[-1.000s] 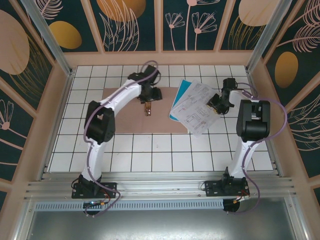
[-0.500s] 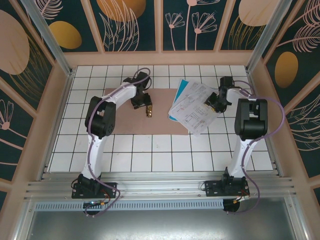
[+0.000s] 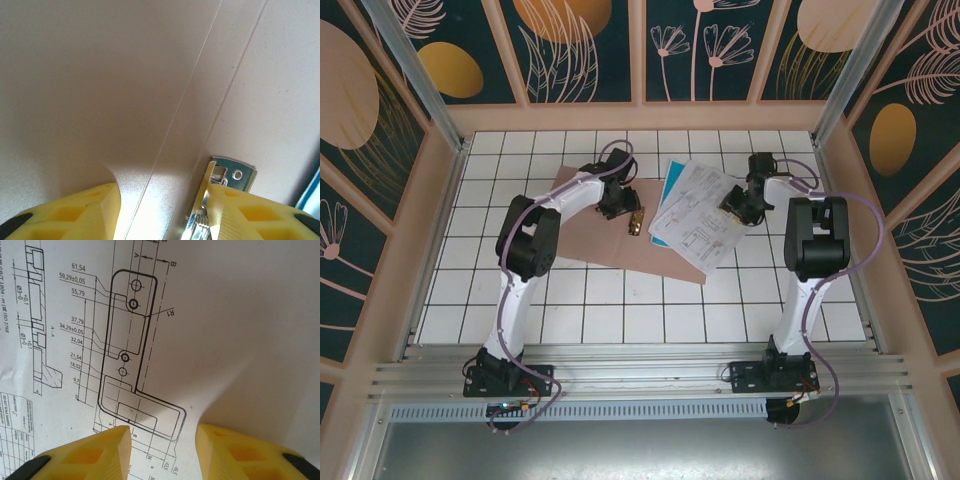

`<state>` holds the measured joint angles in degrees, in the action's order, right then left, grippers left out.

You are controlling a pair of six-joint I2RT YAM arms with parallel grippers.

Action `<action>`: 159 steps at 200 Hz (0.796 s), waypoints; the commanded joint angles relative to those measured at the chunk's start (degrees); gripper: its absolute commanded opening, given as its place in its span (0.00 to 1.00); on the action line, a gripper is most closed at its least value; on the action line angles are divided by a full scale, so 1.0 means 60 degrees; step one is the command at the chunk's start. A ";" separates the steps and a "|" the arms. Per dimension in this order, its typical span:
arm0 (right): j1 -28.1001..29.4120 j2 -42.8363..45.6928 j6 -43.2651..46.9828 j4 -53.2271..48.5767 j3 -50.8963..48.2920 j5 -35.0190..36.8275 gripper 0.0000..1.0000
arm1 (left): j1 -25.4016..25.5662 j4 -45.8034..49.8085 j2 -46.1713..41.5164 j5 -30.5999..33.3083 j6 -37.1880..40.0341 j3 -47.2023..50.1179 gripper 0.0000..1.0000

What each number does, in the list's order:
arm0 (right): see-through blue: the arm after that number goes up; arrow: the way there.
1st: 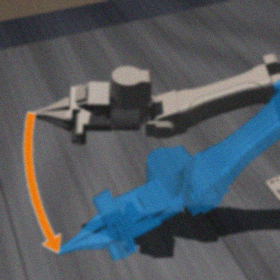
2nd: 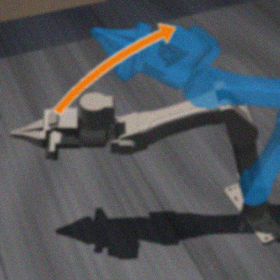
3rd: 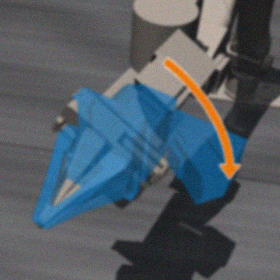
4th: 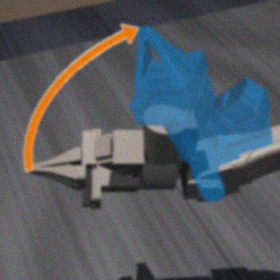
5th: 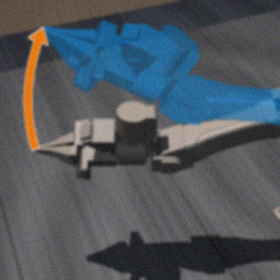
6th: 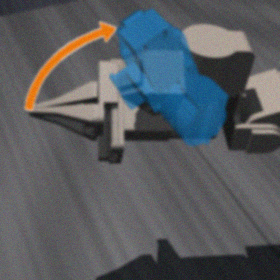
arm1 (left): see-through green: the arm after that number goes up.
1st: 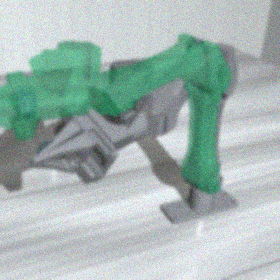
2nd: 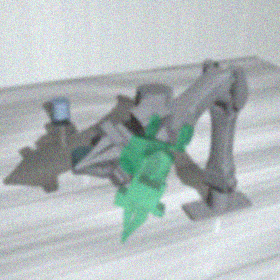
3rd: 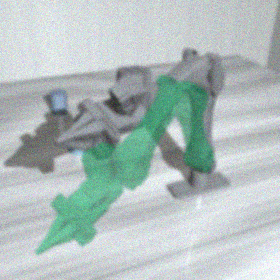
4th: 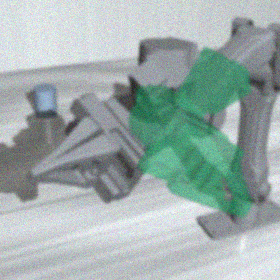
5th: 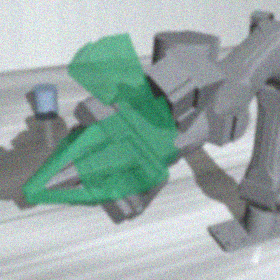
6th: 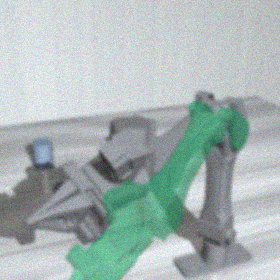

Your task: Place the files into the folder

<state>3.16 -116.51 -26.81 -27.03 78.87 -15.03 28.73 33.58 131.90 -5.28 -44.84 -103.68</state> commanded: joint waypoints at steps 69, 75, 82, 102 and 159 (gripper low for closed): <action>0.0434 0.0559 0.0319 -0.0417 -0.0425 -0.0122 0.42 | 0.0118 -0.1458 -0.1518 -0.0218 -0.2766 0.2651 0.50; 0.0454 0.0641 0.0336 -0.0401 -0.0385 -0.0104 0.42 | 0.0119 -0.1433 -0.1638 -0.0120 -0.2739 0.2633 0.51; 0.0466 0.0768 0.0337 -0.0378 -0.0359 -0.0103 0.43 | 0.0119 -0.1365 -0.1762 0.0012 -0.2677 0.2549 0.52; 0.0442 0.1193 0.0266 -0.0129 -0.0442 -0.0337 0.45 | 0.0120 -0.1045 -0.2037 0.0396 -0.2350 0.2078 0.56; 0.0172 0.2334 -0.0664 0.0750 -0.1378 -0.0805 0.46 | 0.0318 -0.0755 -0.1666 -0.0058 0.0282 0.0516 0.55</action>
<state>5.19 -106.00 -27.46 -25.23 73.84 -17.56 29.41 29.04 121.86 -2.33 -52.80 -95.94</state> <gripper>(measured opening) 0.470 0.569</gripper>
